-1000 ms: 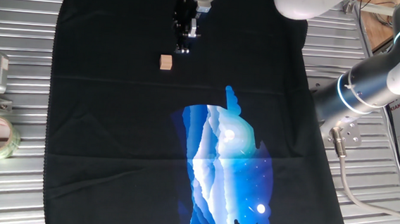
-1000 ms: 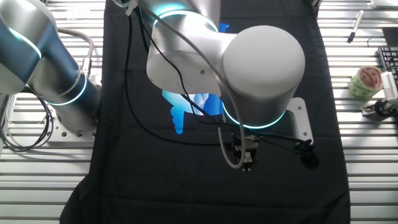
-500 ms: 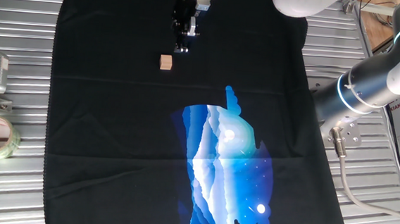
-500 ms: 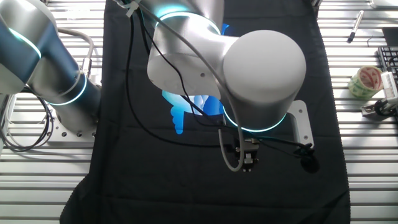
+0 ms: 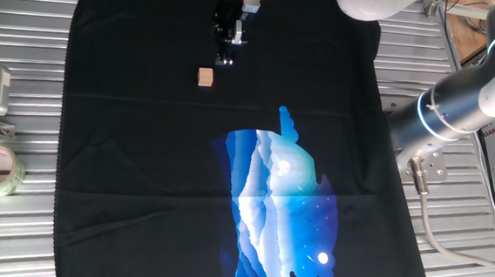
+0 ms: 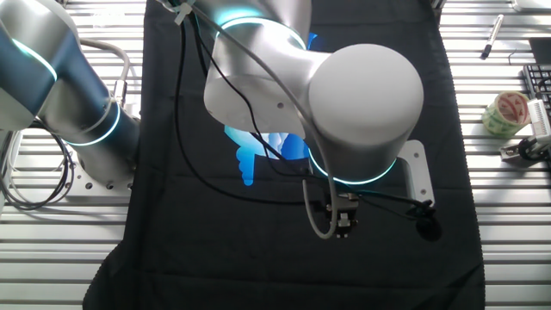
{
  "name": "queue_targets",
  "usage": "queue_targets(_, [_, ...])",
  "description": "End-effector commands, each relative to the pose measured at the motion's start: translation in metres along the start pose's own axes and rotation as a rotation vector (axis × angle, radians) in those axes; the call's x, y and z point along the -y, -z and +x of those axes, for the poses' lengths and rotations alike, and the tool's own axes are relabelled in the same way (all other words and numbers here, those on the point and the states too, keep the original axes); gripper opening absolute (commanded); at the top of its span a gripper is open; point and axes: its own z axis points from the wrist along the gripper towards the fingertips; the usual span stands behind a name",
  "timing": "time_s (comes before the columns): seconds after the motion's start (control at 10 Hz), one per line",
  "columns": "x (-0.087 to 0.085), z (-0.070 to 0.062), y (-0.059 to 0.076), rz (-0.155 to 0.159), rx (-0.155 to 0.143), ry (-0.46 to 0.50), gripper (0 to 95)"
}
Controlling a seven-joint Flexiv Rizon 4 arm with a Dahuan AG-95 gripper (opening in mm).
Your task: Pick up the small block on the left and move it to the right
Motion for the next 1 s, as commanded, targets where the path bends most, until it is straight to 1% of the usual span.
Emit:
queue_targets(0.1, [-0.0003, 0.0002, 0.0, -0.002, 0.002, 0.011, 57.0])
queue_targets(0.2, [-0.0003, 0.0002, 0.0, 0.002, 0.014, 0.02, 57.0])
queue_targets(0.4, [-0.0003, 0.0002, 0.0, 0.003, 0.019, 0.022, 57.0])
queue_targets(0.7, [-0.0003, 0.0002, 0.0, 0.003, 0.019, 0.016, 57.0])
queue_targets(0.8, [-0.0003, 0.0002, 0.0, 0.008, 0.033, 0.024, 57.0])
queue_targets(1.0, [-0.0003, 0.0002, 0.0, 0.005, 0.037, 0.026, 57.0])
